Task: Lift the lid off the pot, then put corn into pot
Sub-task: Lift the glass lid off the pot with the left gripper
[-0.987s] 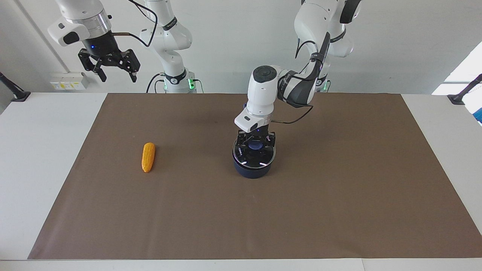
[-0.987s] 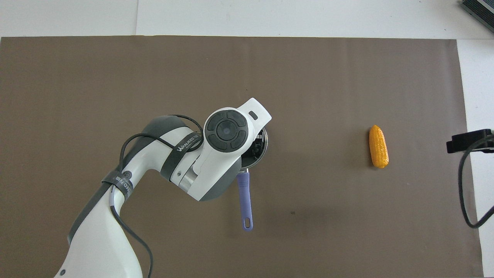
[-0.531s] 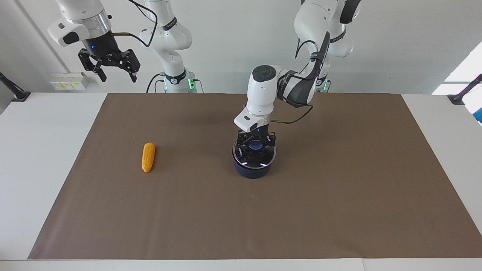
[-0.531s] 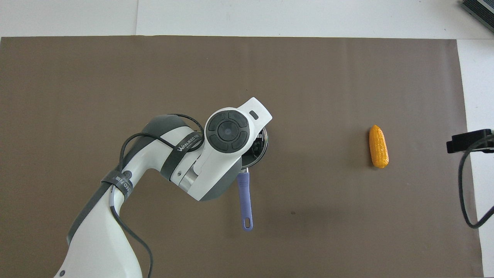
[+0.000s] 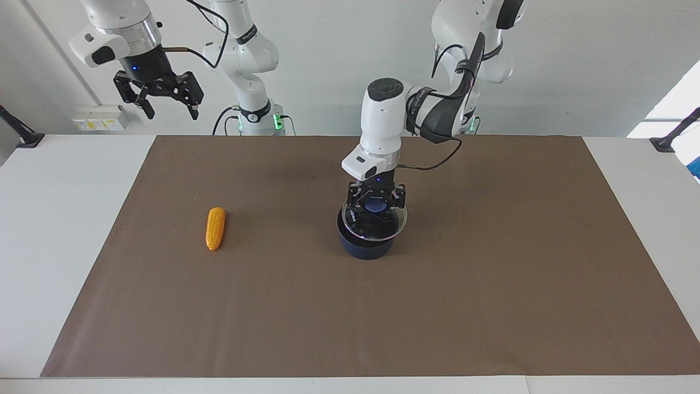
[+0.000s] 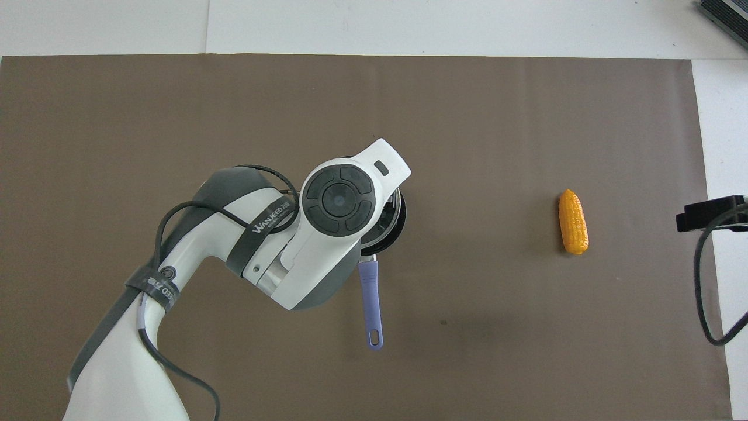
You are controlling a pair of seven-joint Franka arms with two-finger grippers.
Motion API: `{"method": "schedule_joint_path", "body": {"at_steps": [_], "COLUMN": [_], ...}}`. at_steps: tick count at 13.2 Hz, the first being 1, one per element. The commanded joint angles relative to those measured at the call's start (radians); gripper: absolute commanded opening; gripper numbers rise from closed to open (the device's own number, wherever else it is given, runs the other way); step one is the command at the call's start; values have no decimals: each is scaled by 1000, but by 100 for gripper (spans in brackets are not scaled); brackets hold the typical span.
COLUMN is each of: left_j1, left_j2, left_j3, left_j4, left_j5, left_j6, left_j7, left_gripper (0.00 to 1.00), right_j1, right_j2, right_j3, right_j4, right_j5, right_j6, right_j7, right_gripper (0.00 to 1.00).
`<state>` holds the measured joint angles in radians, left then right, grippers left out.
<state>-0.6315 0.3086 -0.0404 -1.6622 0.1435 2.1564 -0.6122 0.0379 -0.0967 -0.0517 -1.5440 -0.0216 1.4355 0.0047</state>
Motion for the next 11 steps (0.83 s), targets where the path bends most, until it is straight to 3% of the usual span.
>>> {"method": "schedule_joint_path", "body": {"at_steps": [1,7,11], "left_j1": [36,217,363], "left_j2": [-58,-88,-103], "left_j3": [1,-3,-3], "left_j4": [-22,-76,-163], "left_j5": [19,10,-74], "left_j6": [-30,-38,52], "left_j7": [0,166,369], "left_gripper": [11,11,12], "right_j1": [-7,-7,-7], "right_j2": [-5,-5,-5], "right_j3": [1,1,1], "right_j4": [1,1,1], "right_j5": [12,12,12], "right_j6": [6,6,6], "right_j7": [-26,-28,-26], "right_gripper": [100,100,100]}}
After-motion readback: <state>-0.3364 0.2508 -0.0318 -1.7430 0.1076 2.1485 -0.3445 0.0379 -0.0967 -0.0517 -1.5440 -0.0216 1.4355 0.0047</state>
